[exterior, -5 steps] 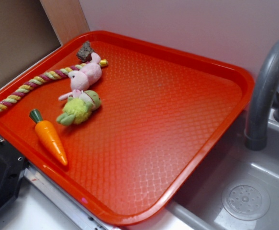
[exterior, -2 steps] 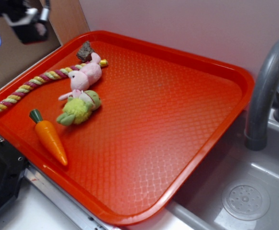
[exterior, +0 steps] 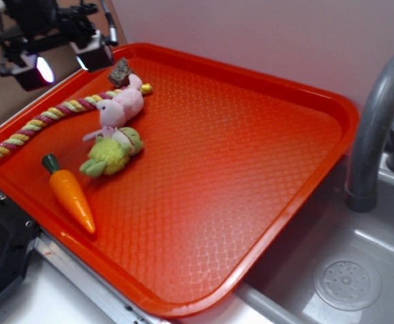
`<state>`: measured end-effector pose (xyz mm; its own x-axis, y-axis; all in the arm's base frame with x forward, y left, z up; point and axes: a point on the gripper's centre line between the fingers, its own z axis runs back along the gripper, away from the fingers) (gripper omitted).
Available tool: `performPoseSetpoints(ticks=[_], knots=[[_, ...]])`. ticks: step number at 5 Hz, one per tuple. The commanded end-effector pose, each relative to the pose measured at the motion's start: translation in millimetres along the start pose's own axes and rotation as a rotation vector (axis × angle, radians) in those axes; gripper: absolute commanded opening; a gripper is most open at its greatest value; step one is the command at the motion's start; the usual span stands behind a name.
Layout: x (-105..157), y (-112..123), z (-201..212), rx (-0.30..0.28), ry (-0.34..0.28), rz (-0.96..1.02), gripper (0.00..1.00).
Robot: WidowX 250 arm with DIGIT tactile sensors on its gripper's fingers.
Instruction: Grab the rock.
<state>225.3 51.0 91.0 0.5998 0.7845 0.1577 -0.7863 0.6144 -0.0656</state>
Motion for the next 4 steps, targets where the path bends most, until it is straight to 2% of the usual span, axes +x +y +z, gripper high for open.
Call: performPoseSetpoints(ticks=[1, 2, 4], knots=[[54.1, -11.0, -27.0, -0.027, -0.069, 0.058, 1.0], [75.6, -20.4, -33.8, -0.025, -0.09, 0.076, 1.0], [108.6, -20.7, -53.3, 0.001, -0.078, 0.129, 1.0]])
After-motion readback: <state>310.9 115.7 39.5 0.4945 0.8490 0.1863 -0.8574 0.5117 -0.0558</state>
